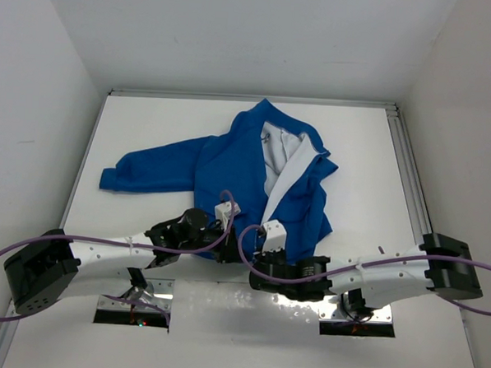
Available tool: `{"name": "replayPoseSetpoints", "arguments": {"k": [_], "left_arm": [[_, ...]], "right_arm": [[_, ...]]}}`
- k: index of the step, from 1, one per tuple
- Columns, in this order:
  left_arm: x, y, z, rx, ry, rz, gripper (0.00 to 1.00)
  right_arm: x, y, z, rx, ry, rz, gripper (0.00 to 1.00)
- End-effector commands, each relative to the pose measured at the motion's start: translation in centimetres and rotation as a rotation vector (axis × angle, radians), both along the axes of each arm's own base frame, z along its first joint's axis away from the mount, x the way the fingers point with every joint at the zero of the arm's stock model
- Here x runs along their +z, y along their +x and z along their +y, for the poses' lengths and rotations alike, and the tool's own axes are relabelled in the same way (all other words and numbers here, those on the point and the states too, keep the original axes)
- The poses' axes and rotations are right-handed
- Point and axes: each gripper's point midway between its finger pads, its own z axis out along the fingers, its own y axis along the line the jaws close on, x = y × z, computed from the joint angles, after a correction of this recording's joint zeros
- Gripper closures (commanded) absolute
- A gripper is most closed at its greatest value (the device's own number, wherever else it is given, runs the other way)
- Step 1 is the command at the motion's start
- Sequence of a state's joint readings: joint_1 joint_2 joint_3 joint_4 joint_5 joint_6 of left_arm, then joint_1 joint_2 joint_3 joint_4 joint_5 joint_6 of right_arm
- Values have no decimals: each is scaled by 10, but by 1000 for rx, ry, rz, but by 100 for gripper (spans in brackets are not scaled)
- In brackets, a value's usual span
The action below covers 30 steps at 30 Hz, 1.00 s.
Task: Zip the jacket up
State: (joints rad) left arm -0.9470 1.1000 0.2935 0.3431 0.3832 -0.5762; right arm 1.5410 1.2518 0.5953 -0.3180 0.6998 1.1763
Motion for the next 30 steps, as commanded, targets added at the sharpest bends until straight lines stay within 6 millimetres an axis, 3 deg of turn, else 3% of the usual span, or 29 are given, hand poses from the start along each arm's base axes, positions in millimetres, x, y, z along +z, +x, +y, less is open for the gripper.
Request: {"name": "replayPoseSetpoints", "arguments": {"k": [1, 6, 10, 18, 22, 27, 28, 30], "left_arm": [[-6, -3, 2, -13, 24, 5, 100], [-26, -5, 15, 8, 102, 21, 100], [-30, -9, 18, -3, 114, 31, 100], [-39, -22, 21, -30, 160, 41, 100], [-41, -28, 22, -45, 160, 55, 100], [-43, -27, 23, -21, 149, 62, 100], [-41, -27, 21, -23, 139, 63, 100], [-38, -25, 19, -13, 121, 64, 100]], "right_arm": [[29, 9, 0, 7, 5, -74, 100], [43, 25, -17, 1, -136, -176, 100], [54, 40, -14, 12, -168, -234, 100], [40, 89, -12, -5, -187, -201, 100], [38, 92, -6, 20, -163, -193, 100], [46, 74, -8, 35, -9, -137, 100], [38, 69, -13, 41, 8, -117, 94], [47, 51, -2, 96, 158, -61, 78]]}}
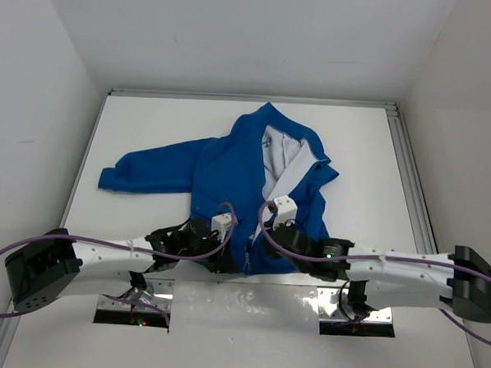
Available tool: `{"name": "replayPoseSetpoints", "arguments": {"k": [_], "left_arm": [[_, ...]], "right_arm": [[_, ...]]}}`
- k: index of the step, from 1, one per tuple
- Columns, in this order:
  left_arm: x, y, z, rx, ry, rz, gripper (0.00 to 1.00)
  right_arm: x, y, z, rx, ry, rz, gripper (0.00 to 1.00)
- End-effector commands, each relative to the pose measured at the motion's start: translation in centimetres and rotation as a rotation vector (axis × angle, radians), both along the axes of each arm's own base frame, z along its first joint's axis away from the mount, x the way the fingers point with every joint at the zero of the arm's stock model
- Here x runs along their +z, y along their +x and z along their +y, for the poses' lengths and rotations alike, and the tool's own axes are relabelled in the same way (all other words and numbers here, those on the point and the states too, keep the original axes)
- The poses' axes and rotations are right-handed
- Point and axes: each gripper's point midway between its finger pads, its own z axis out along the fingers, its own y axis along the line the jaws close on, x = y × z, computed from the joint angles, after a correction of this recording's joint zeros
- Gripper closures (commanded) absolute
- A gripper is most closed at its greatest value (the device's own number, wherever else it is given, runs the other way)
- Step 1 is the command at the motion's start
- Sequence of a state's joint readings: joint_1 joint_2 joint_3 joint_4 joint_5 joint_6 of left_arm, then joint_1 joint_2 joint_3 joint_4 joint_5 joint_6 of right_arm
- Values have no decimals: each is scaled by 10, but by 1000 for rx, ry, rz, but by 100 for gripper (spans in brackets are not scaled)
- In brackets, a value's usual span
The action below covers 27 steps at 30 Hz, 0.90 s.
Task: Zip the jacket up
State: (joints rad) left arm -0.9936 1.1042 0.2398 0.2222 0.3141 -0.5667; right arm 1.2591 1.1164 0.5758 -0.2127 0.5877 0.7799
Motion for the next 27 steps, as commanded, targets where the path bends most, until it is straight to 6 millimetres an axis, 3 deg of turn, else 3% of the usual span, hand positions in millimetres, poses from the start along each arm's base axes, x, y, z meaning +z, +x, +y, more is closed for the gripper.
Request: {"name": "replayPoseSetpoints", "arguments": {"k": [1, 2, 3, 5, 6, 7, 8, 10, 12, 21, 27], "left_arm": [[10, -3, -8, -7, -51, 5, 100], [11, -2, -8, -3, -54, 5, 100], [11, -3, -8, -2, -56, 4, 100], [10, 0, -7, 17, -50, -1, 100], [8, 2, -6, 28, -41, -3, 100], [7, 4, -5, 44, -31, 0, 100], [6, 4, -4, 50, -24, 1, 100], [3, 6, 0, 77, -7, 2, 100], [0, 8, 3, 100, 4, 9, 100], [-4, 10, 10, 141, 29, 13, 100], [-3, 10, 11, 143, 30, 13, 100]], "right_arm": [[-3, -28, 14, 100, 190, 98, 72], [8, -41, 30, 175, 310, 129, 65], [-9, -50, 24, 199, 312, 159, 62], [-4, -55, 33, 248, 393, 150, 60], [-5, -61, 35, 281, 417, 156, 68], [-10, -64, 35, 310, 454, 137, 86], [-13, -64, 34, 321, 462, 122, 92], [-19, -64, 33, 364, 449, 81, 100], [-28, -64, 33, 383, 406, 80, 100], [-31, -65, 41, 526, 456, 108, 58], [-40, -61, 52, 551, 412, 132, 49]]}}
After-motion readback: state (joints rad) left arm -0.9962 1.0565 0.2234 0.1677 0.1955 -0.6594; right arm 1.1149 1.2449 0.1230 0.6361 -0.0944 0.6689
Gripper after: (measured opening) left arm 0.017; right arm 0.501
